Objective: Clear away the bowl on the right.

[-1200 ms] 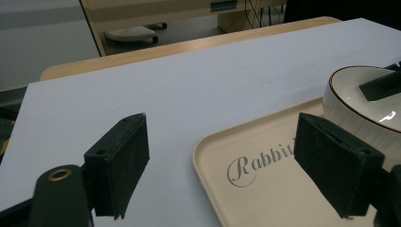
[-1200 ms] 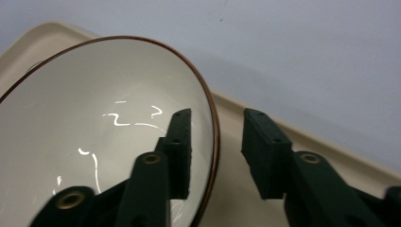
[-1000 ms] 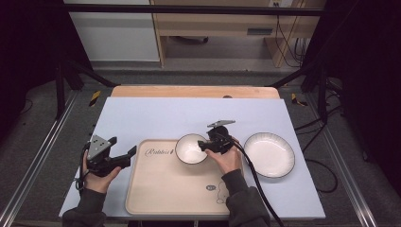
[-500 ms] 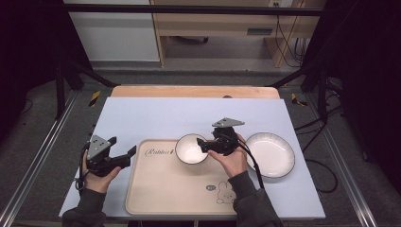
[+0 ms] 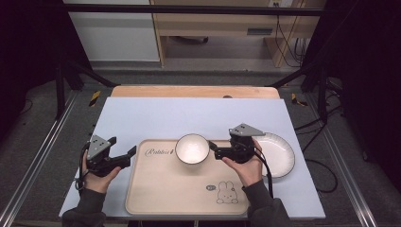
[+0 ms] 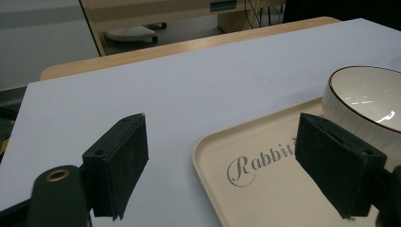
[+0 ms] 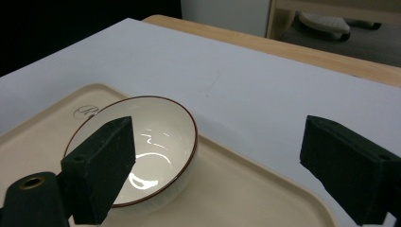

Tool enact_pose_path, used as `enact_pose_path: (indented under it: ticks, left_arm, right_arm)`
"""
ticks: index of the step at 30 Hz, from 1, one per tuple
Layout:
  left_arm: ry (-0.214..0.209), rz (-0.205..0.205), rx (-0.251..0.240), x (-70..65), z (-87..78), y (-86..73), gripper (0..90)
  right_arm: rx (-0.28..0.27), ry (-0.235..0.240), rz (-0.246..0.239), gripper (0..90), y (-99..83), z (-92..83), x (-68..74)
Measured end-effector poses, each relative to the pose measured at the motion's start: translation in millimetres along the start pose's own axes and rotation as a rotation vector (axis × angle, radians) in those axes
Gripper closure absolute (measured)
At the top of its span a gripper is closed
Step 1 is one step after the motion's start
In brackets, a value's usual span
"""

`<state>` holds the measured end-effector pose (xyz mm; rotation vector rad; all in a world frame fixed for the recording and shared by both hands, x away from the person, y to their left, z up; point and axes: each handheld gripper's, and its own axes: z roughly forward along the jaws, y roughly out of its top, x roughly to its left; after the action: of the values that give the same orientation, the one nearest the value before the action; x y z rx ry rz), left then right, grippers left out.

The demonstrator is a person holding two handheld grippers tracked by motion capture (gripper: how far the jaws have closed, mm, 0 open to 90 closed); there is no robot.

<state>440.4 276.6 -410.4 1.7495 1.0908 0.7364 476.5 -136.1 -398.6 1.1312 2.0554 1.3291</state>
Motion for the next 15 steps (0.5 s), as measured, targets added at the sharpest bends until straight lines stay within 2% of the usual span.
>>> enact_pose_path:
  ticks: [7, 15]
  left_arm:
    - [-0.004, -0.002, 0.001, 0.6, -0.1, -0.4, 17.2]
    - [-0.010, -0.003, 0.004, 0.8, 1.1, -2.0, 16.4]
  right_arm:
    - [-0.042, -0.027, -0.004, 9.4, -9.3, -18.7, -9.4]
    - [-0.052, -0.039, -0.009, 9.2, -30.7, -35.0, -24.4]
